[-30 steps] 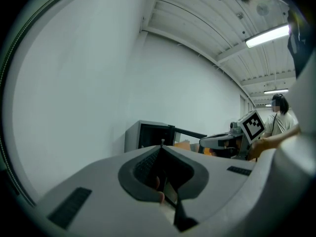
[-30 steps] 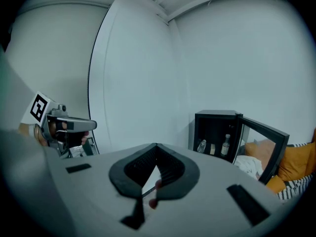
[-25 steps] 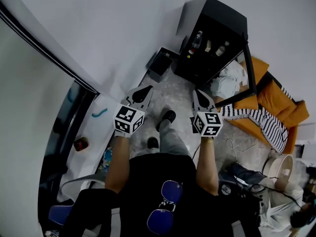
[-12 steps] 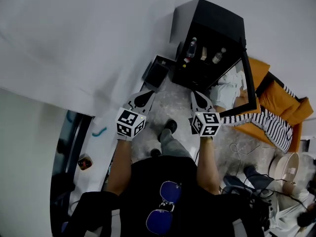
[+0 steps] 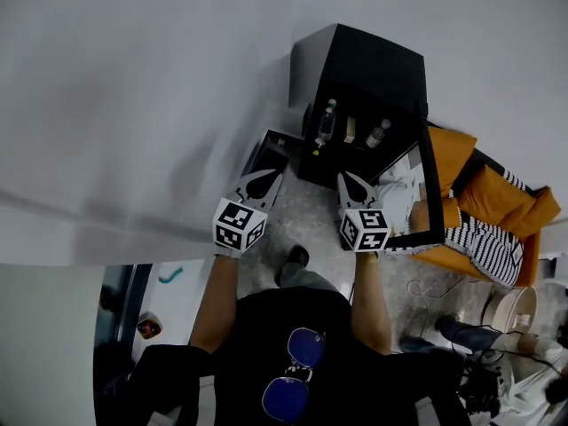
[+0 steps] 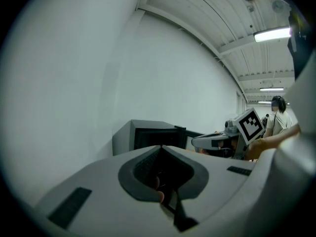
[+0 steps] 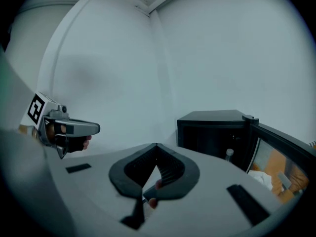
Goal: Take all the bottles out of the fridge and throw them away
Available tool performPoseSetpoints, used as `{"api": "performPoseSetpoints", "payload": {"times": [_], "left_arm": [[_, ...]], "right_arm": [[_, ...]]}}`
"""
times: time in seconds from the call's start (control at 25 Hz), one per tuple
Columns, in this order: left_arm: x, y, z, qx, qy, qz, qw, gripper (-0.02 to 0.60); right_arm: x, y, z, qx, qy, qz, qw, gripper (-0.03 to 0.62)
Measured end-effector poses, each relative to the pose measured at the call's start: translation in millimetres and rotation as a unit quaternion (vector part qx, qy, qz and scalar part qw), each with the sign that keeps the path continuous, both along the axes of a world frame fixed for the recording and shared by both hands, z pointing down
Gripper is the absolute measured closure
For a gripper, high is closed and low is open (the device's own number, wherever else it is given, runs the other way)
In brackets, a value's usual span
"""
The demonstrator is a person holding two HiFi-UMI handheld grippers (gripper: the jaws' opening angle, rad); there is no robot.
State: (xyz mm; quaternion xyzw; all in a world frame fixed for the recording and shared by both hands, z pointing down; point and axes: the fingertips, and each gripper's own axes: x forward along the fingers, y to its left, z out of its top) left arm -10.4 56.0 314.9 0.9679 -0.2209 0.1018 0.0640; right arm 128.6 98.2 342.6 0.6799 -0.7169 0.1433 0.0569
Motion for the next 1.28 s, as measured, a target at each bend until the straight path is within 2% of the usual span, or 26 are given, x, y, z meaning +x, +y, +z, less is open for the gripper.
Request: {"api": "performPoseSetpoints", "payload": {"times": [0.24,0.44,0.88,1.28], "left_arm": [[62,-33,-3,0.01,-0.014,0.023,0.9996,0.58],[93,-44,-2,0.016,-0.022,0.036,0.999,0.58],[121,-52,14,0.0,-0.047,0.026,0.9986,0.58],[141,-47,16,0.011,-0.049,0.029,0.9983,0.58]], "right_arm": [[52,-32,-3,0.006,-0.007,0.015,1.0,0.592],[79,-44,-1,0.012,-0.013,0.024,1.0,0.592],[96,-47,15,0.0,-0.026,0.023,0.999,0.592],[106,-36,26,0.0,-0.039,0.038,0.999,0.592]]}}
